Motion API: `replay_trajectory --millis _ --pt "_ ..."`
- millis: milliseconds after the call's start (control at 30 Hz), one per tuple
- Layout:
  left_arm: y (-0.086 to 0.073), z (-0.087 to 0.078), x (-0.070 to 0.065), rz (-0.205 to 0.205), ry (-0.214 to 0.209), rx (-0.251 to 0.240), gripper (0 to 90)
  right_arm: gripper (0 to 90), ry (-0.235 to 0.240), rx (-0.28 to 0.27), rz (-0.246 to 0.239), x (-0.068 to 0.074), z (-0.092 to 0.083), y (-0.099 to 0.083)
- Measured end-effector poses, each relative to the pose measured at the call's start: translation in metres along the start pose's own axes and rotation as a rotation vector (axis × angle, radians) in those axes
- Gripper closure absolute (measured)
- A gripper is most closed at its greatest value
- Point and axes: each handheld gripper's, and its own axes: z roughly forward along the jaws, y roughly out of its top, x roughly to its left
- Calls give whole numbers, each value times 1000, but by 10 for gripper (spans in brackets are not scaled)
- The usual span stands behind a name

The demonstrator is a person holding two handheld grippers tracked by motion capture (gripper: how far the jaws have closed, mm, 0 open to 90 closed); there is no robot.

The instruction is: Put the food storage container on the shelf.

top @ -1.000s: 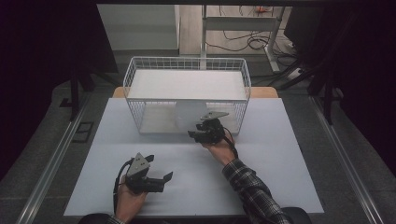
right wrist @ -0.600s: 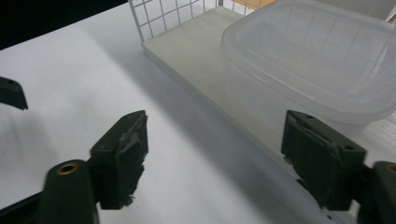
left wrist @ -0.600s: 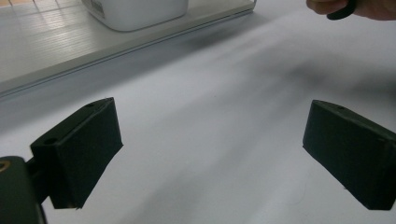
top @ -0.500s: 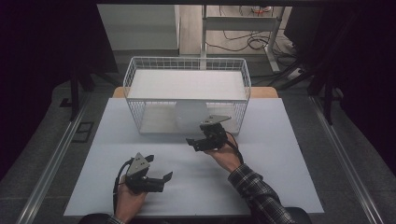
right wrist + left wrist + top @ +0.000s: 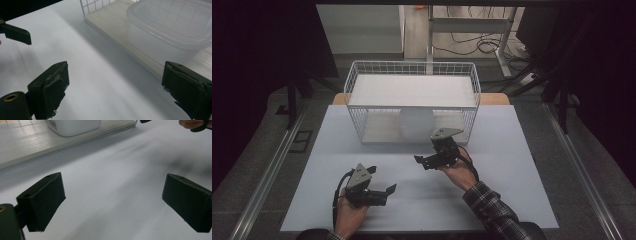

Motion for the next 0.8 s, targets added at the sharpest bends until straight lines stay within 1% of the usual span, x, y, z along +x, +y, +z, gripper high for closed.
replay_trajectory --millis 100,133,233,300,500,567,800 --pt "0 0 1 1 0 2 41 60 -2 -3 -4 0 -3 -2" --pt "0 -1 2 -2 3 3 41 50 -2 2 -3 1 -7 -5" --pt "0 -2 4 -10 4 2 41 45 -1 3 -5 2 -10 -8" --pt "0 -2 5 -14 4 1 41 39 -3 10 -6 3 -14 -13" --pt "-1 -2 5 -11 4 8 41 34 0 9 11 3 -23 -20" --pt "-1 -2 5 -11 4 9 40 33 8 7 14 3 -26 -23" --pt "-1 -3 8 -5 11 19 40 18 1 15 12 6 -32 -32"
